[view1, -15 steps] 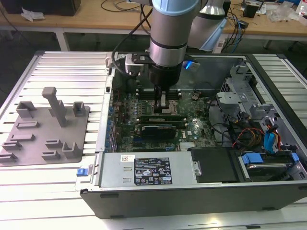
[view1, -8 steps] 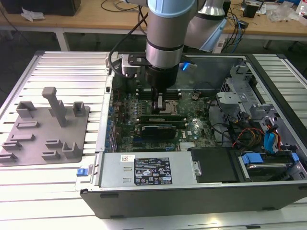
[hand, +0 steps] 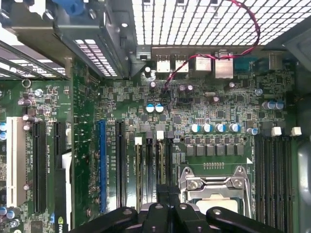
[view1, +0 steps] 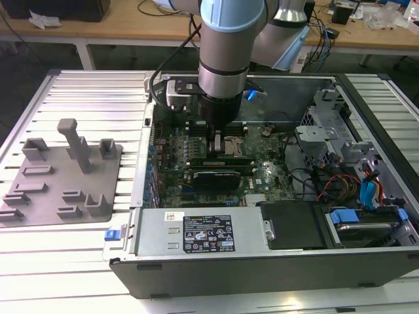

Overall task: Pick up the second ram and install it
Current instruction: 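Press down the second ram until it locks into place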

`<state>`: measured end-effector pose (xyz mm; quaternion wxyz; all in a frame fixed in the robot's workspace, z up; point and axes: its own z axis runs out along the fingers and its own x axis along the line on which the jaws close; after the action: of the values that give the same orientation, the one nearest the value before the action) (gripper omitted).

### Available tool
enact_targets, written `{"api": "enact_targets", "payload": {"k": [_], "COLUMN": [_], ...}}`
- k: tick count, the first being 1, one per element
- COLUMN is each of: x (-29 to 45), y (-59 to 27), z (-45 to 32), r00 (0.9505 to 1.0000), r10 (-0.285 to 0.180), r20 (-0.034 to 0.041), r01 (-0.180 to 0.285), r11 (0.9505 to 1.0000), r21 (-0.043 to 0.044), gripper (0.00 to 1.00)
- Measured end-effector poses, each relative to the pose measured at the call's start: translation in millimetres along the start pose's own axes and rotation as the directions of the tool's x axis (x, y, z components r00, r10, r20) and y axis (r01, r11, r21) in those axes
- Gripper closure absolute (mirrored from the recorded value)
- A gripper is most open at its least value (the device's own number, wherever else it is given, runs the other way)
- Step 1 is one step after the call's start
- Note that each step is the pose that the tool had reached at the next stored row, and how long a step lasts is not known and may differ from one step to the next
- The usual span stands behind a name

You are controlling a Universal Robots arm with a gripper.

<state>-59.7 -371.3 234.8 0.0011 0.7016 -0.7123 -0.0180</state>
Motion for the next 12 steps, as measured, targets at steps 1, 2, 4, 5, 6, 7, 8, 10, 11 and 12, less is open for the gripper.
{"api": "enact_targets", "payload": {"k": [1,2,4,5,6,7,8,10,11,12], "x": [0.1,0.0,0.1,0.2,0.1,0.1,0.2,0.2,0.1,0.1], "y": [0.0,0.0,0.0,0.0,0.0,-0.1,0.0,0.0,-0.1,-0.1], "z": [0.4,0.8,2.6,3.1,3.3,3.4,4.7,4.8,4.9,5.3], "r00": [1.0,1.0,1.0,1.0,1.0,1.0,1.0,1.0,1.0,1.0], "r10": [0.0,0.0,0.0,0.0,0.0,0.0,0.0,0.0,0.0,0.0], "r20": [-0.0002,-0.0002,-0.0004,-0.0005,-0.0003,-0.0002,-0.0001,0.0001,0.0004,0.0005], "r01": [0.0,0.0,0.0,0.0,0.0,0.0,0.0,0.0,0.0,0.0], "r11": [1.0,1.0,1.0,1.0,1.0,1.0,1.0,1.0,1.0,1.0], "r21": [-0.0002,-0.0001,-0.0004,-0.0002,-0.0001,-0.0001,-0.0002,-0.0002,-0.0001,0.0], "gripper": [0.92,0.92,0.92,0.92,0.92,0.92,0.92,0.92,0.92,0.92]}}
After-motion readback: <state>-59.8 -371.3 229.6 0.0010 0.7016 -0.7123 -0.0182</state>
